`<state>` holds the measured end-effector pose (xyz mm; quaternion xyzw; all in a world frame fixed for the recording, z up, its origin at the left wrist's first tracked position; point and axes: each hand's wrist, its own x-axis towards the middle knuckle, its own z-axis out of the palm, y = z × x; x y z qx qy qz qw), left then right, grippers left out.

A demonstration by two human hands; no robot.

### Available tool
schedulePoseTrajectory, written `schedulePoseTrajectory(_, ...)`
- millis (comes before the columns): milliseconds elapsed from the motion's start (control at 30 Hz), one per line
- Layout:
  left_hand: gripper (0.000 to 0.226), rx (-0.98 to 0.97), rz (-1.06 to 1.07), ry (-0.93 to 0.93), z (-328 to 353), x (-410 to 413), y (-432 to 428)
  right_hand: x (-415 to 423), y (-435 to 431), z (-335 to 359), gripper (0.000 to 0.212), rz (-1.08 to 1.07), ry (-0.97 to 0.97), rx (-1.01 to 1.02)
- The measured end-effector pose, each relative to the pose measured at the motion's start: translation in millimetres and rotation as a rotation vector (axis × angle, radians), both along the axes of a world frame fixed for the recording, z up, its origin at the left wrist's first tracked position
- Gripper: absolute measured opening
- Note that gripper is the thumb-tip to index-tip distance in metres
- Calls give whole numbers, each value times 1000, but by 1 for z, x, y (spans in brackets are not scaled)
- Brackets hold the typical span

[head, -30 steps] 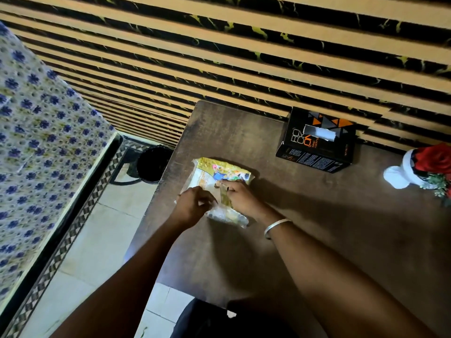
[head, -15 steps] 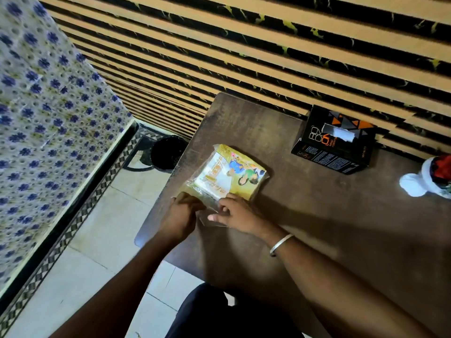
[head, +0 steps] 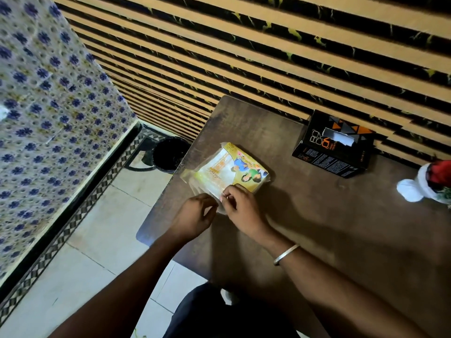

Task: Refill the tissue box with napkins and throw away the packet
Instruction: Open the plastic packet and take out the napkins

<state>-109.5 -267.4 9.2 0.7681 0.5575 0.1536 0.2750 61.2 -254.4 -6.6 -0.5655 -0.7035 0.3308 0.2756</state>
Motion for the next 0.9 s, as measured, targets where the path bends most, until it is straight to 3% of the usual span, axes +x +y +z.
schedulePoseTrajectory(100,17,-319,189,-23,2,11,14,-4,-11,3,10,7,2,39)
schedulePoseTrajectory(200,13,-624,578,-353,-8,17,19,-9,-23,8,10,28,25,44)
schedulePoseTrajectory(367,38,-739,964,-843,-17,36,23,-14,-33,23,11,137,86,-63)
schedulePoseTrajectory(467,29,-696,1018,-924,-28,40,21,-3,-16,34,19,61,26,-28)
schedulePoseTrajectory(533,3,-641,1011,-919,-32,41,20,10,13,31,23,-121,-52,39)
schedulePoseTrajectory(600,36,-671,990,-1014,-36,40,20,25,52,17,39,-269,-185,-95)
schedulePoseTrajectory(667,46,-687,956,-1040,-33,42,22,38,84,2,61,-288,-312,-379)
schedulePoseTrajectory(767,46,-727,923,-1038,-34,42,29,48,108,-13,82,-263,-178,-661)
schedulePoseTrajectory(900,37,-797,972,-1105,-37,38,36,46,114,-19,78,-267,-55,-725)
